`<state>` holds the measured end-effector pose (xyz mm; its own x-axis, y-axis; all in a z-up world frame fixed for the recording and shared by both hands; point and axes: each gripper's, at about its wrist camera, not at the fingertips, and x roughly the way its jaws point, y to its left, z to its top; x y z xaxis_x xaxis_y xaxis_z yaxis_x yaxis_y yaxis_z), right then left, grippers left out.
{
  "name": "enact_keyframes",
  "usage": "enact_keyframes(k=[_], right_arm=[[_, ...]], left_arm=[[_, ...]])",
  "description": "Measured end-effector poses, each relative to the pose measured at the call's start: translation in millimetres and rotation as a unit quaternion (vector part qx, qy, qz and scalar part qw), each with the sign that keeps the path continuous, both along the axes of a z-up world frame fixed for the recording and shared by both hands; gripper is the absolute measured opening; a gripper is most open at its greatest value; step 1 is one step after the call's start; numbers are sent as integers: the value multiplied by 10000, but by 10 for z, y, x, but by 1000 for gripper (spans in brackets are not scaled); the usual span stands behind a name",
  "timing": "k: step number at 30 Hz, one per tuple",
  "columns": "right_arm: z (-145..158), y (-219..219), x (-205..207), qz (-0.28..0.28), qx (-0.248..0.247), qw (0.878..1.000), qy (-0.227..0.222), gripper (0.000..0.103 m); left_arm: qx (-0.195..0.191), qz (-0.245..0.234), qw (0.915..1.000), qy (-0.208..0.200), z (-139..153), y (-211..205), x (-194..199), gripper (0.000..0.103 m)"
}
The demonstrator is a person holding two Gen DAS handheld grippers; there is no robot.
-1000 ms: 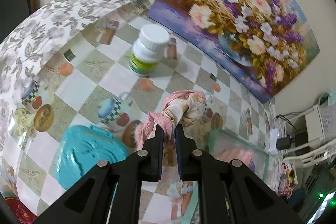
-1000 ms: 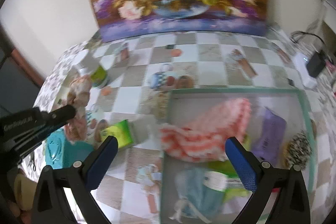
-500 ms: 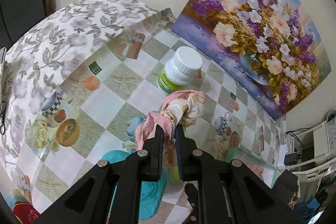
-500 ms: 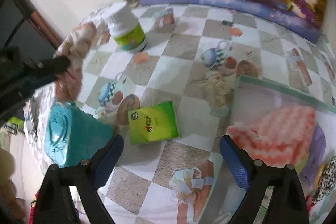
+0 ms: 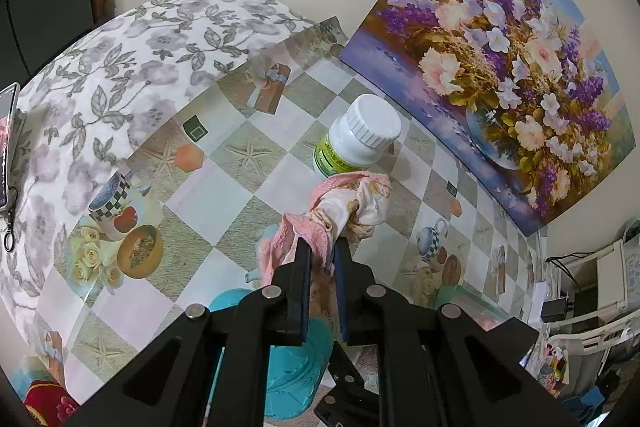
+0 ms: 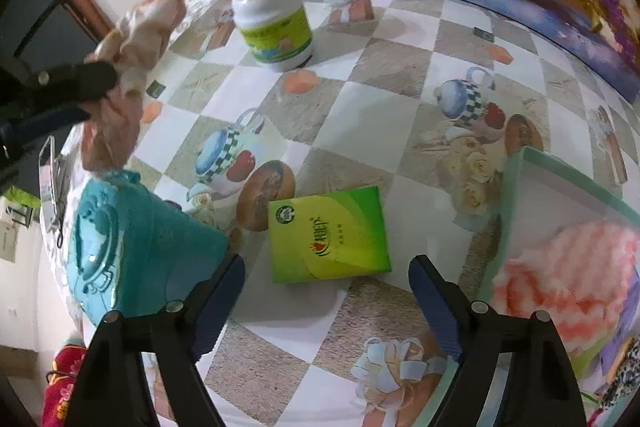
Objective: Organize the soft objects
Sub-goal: 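Close the right tool on the green tissue pack and lift it, then carry the floral cloth and green tissue pack over the tray with both tools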
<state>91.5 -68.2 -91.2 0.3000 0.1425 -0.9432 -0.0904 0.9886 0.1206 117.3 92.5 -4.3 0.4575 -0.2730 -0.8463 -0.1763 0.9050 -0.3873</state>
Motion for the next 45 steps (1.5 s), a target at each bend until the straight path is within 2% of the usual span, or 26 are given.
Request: enact_keyframes(k=[4, 9, 16, 29, 45], right_arm=[[-54, 19, 23, 2, -24, 10000, 61, 79], [-68, 7, 28, -16, 37, 10000, 73, 66], [-36, -36, 38, -87, 71, 9999, 30, 66], [246, -140, -180, -252, 4, 9994, -242, 65], [756, -620, -379, -1096, -48, 9905, -829, 65]], left_arm=[[0, 12, 10000, -4, -1, -4, 0, 11], [4, 2, 10000, 4, 0, -8, -4, 11], [5, 2, 10000, -17, 14, -9, -8, 11], [23, -152, 9997, -177, 132, -72, -49, 11], [127, -403, 9983, -409, 277, -250, -111, 11]])
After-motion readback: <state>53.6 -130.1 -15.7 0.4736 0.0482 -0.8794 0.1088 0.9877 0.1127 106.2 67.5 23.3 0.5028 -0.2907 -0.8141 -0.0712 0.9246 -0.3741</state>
